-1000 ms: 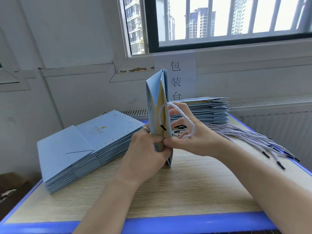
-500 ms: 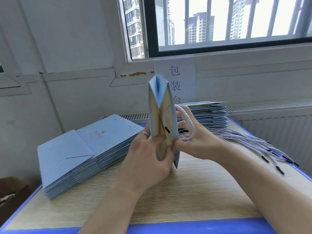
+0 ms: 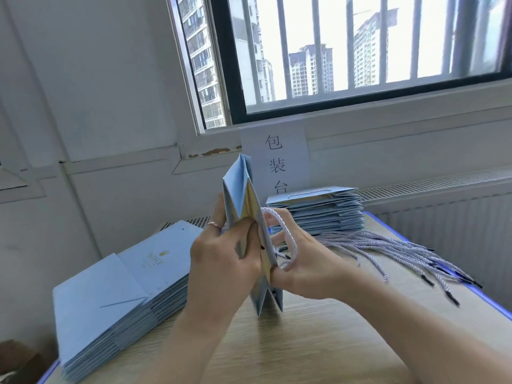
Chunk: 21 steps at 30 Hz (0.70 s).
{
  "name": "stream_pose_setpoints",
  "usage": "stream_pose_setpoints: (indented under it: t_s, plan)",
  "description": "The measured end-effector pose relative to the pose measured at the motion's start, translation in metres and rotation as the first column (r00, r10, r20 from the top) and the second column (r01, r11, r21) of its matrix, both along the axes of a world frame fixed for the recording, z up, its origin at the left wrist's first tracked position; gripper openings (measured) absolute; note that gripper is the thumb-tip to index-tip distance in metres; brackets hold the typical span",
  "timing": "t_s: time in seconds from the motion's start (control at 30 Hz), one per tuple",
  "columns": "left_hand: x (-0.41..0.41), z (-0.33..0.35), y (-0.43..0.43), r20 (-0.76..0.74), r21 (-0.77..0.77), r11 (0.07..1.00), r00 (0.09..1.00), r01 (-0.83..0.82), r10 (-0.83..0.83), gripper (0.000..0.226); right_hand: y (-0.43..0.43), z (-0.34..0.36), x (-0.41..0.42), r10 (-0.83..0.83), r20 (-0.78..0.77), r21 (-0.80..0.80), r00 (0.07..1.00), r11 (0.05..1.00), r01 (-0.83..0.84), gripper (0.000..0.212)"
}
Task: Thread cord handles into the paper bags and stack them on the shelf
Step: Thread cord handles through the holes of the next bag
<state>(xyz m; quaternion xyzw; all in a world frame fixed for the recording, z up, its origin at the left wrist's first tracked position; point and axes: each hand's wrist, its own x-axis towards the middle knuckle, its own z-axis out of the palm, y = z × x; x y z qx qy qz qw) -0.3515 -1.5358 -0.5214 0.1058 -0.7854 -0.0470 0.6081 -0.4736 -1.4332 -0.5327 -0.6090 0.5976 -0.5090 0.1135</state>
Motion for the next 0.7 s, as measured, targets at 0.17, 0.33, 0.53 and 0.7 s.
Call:
stream_pose_setpoints:
  t_s: [0.17,0.33,0.53,0.7]
  plan:
    - [-0.005,-0.020,-0.007,0.037,-0.118,0.990,0.996,-0.077,0.081,0.009,0.000,0.001,0.003,0.001,-0.032,-0.030,0.999,1.000,-0.002,0.071]
    - [0.003,-0.028,-0.011,0.173,0.029,0.989,0.975,-0.147,0.139,0.011,0.002,0.003,0.002,-0.045,-0.048,0.020,0.998,0.999,0.046,0.072]
    - [0.006,-0.029,-0.011,0.187,0.111,0.990,0.980,-0.090,0.068,0.013,0.002,0.001,0.003,-0.096,-0.129,0.035,0.987,0.994,0.102,0.067]
    - [0.008,-0.029,-0.013,0.189,0.174,0.980,0.980,-0.101,0.067,0.015,0.003,0.001,-0.001,-0.434,-0.489,-0.228,0.757,0.901,0.370,0.036]
